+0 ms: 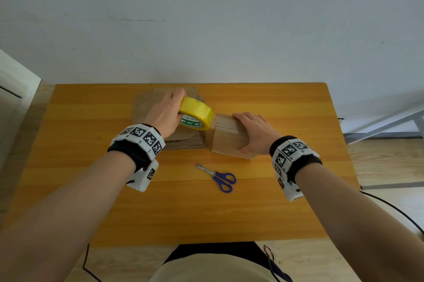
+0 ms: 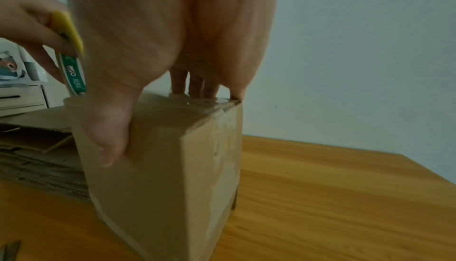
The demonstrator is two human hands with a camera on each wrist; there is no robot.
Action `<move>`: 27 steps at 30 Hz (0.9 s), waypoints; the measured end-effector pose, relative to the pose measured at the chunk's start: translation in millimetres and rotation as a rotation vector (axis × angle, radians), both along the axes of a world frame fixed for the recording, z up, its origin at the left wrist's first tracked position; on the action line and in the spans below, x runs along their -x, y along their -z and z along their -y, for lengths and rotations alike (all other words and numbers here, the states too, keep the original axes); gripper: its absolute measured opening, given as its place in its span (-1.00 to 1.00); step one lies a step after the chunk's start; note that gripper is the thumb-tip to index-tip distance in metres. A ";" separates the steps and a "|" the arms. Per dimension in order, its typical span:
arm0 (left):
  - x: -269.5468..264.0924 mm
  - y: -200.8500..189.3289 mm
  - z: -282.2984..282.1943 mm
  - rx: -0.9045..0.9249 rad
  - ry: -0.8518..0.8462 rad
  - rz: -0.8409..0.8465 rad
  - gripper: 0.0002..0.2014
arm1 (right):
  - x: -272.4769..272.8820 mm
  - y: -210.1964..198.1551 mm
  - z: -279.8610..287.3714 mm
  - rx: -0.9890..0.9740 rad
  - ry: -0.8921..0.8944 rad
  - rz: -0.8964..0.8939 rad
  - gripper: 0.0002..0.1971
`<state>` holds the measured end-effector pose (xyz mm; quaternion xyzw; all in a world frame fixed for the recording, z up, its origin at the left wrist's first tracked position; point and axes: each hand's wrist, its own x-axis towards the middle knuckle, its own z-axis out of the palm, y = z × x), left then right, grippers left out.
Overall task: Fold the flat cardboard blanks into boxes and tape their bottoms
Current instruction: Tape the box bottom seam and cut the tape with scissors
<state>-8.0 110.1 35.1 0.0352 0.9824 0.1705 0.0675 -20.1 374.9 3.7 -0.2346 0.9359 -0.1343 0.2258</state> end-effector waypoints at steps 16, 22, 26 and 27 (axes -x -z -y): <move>-2.6 14.1 -4.5 -0.062 -0.013 0.025 -0.67 | 0.6 -2.6 6.3 -0.037 -0.072 0.009 0.11; -1.8 14.0 -3.3 -0.029 0.017 0.021 -0.68 | 5.4 -4.7 2.0 -0.051 -0.097 0.018 0.06; -2.4 14.9 -6.9 -0.021 0.081 0.067 -0.70 | 1.8 -3.7 -0.3 -0.136 -0.143 -0.027 0.04; -2.4 15.4 -8.9 -0.027 0.090 0.076 -0.70 | -0.5 -2.5 1.4 -0.165 -0.159 -0.053 0.05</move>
